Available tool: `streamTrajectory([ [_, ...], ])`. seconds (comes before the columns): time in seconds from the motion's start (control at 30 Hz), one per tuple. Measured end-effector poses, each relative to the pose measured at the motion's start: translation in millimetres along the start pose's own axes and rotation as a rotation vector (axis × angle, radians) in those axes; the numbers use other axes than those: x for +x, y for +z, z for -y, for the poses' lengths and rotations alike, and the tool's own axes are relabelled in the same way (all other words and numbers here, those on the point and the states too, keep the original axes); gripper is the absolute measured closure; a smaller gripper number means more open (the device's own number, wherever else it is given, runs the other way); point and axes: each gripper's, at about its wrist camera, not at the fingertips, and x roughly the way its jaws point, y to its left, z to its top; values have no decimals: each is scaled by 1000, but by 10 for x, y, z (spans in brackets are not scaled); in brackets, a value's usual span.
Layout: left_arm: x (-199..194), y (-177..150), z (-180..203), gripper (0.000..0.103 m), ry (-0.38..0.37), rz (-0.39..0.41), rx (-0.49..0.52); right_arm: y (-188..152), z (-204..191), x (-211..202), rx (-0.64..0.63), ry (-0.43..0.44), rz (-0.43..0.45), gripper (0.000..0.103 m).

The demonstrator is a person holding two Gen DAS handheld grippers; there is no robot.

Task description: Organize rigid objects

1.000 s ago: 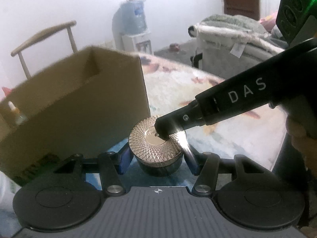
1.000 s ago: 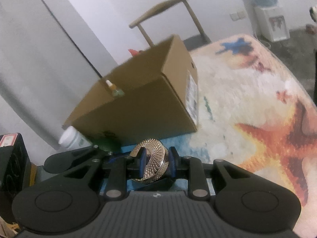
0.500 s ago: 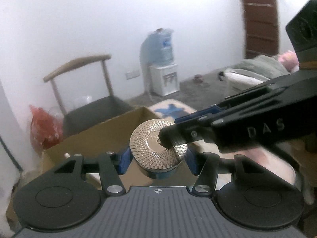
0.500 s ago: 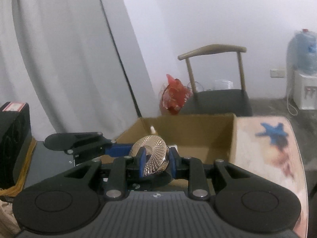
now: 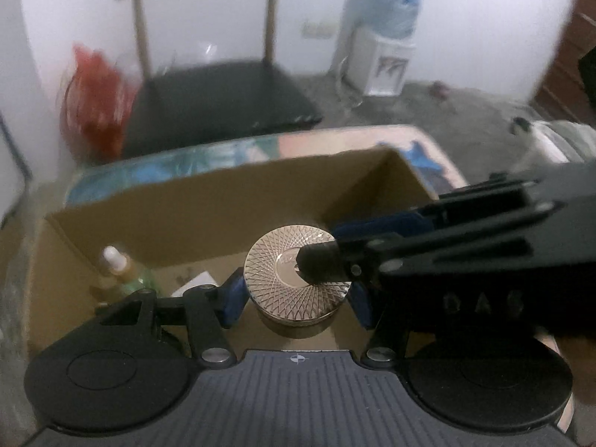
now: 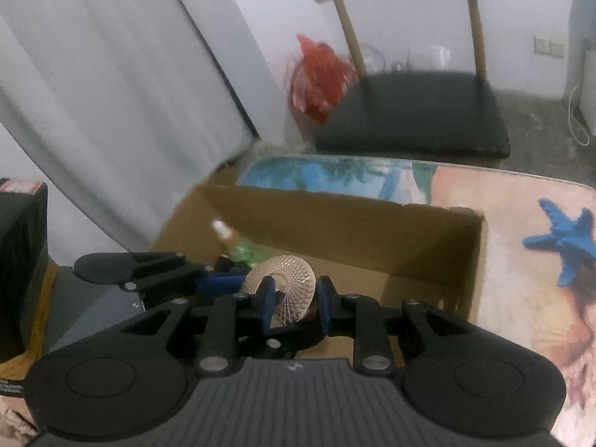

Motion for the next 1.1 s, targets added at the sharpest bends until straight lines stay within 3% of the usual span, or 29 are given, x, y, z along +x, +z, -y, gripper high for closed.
streamTrajectory([
  [0.3,434,148,-124,47,40,-89,-68,218,213,493,15,-20,-104,76],
  [0.6,699,196,-129,46,60,-159,-59,236,350,732,35,-38,-153,76],
  [0.63,721,204,-136,45,64,-168,-64,234,348,734,31,-39,-150,76],
  [0.77,655,219,-128,25,85,-142,-69,247,344,691,43,-23,-130,76],
  [0.93,447,230,-127,20,73,-123,-74,253,294,477,60,-11,-71,76],
  [1.1,-72,139,-114,19,110,-25,-56,113,191,-99,70,61,66,76],
])
